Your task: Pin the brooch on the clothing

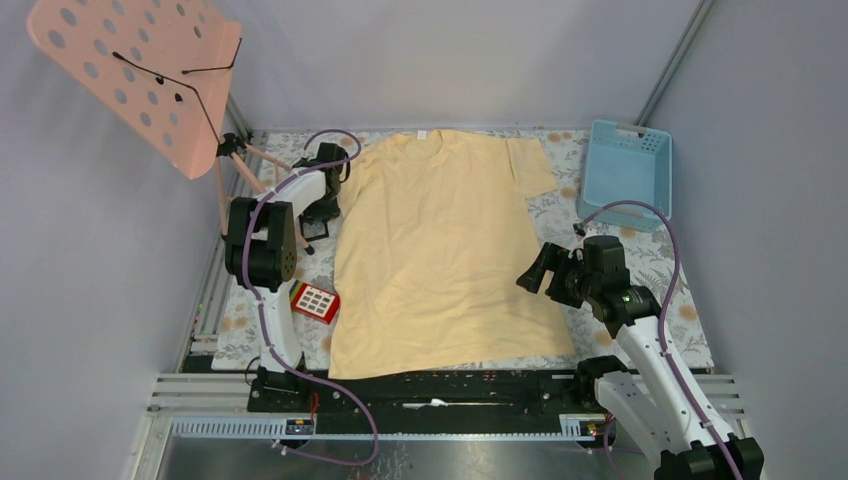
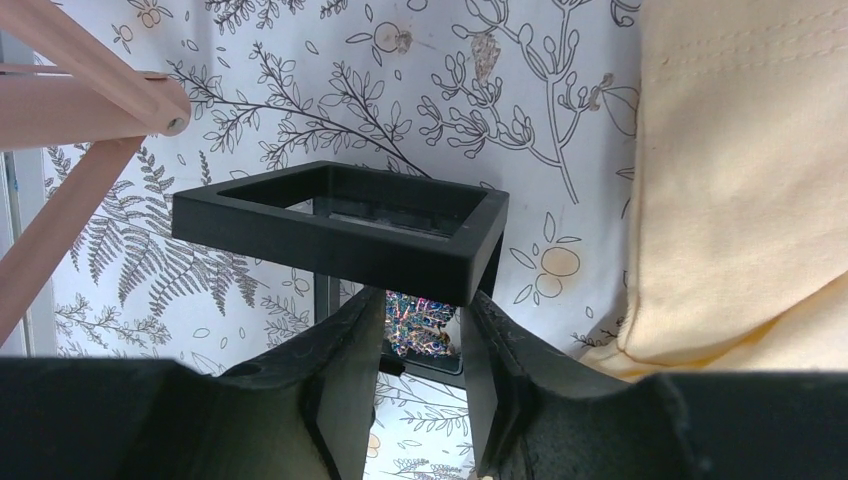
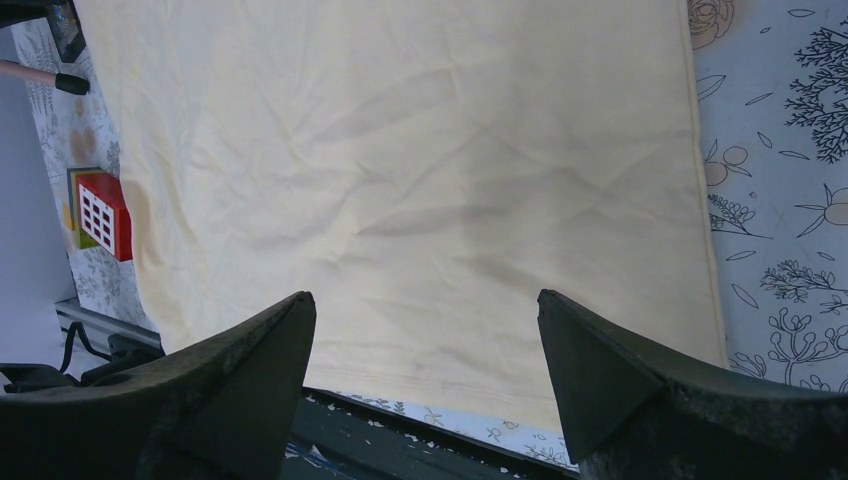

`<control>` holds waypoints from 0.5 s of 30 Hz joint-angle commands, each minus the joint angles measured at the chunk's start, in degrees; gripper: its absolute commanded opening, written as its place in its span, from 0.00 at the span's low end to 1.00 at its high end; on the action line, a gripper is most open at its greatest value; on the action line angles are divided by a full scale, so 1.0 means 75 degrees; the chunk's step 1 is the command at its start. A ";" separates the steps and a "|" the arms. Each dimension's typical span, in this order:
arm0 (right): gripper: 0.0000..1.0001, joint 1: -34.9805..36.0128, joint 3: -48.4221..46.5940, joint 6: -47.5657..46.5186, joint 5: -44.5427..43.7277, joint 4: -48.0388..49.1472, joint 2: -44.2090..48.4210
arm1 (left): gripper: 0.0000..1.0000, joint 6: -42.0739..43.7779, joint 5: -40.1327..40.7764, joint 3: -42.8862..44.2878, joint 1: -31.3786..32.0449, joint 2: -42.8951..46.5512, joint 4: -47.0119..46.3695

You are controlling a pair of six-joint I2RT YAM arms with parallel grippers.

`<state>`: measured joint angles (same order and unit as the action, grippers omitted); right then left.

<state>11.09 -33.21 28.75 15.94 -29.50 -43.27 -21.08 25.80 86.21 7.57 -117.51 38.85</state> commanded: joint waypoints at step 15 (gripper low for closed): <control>0.89 0.0035 -0.0081 -0.0081 -0.0121 -0.0021 0.0131 | 0.18 0.0070 0.0372 0.0189 -0.0037 0.0025 -0.0025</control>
<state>11.09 -33.21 28.73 15.94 -29.52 -43.09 -20.84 26.79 86.24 7.55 -117.60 39.35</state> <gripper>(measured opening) 0.889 0.227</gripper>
